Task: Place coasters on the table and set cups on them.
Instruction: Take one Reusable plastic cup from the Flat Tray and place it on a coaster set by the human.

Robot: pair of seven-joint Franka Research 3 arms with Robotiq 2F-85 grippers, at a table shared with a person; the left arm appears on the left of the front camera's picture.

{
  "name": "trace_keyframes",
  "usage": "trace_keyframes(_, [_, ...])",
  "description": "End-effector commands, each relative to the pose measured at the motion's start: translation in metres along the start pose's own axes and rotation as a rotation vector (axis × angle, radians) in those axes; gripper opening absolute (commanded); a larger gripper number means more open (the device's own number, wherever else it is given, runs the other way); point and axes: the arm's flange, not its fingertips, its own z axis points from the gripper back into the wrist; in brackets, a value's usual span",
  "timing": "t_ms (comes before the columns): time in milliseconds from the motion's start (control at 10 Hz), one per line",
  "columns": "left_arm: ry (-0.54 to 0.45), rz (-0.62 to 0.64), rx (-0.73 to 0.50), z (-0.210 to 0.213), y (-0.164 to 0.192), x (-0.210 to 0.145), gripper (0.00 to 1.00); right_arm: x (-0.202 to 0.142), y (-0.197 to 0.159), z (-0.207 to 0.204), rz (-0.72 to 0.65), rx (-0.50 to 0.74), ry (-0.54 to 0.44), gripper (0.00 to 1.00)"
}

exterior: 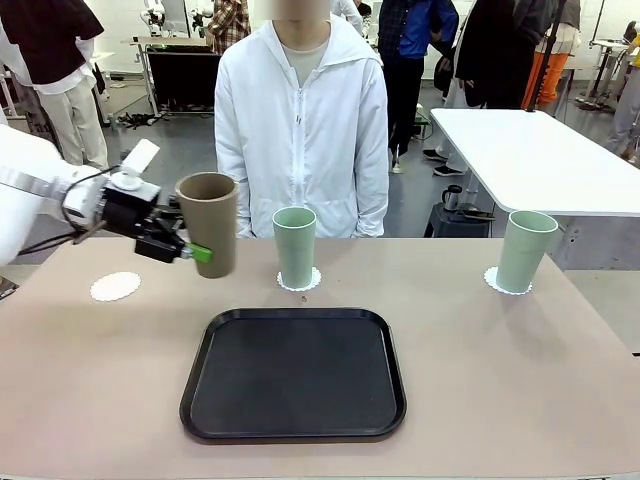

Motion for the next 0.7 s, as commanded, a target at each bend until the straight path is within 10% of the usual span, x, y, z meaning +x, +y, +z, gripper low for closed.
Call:
trace_keyframes(0, [-0.033, 0.048, 0.075, 0.033, 0.028, -0.019, 0.83, 0.000, 0.000, -0.001, -0.003, -0.002, 0.002, 1.00])
trace_keyframes(600, [-0.091, 0.181, 0.212, 0.130, 0.047, -0.076, 0.83, 0.000, 0.000, -0.001, -0.003, -0.002, 0.002, 1.00])
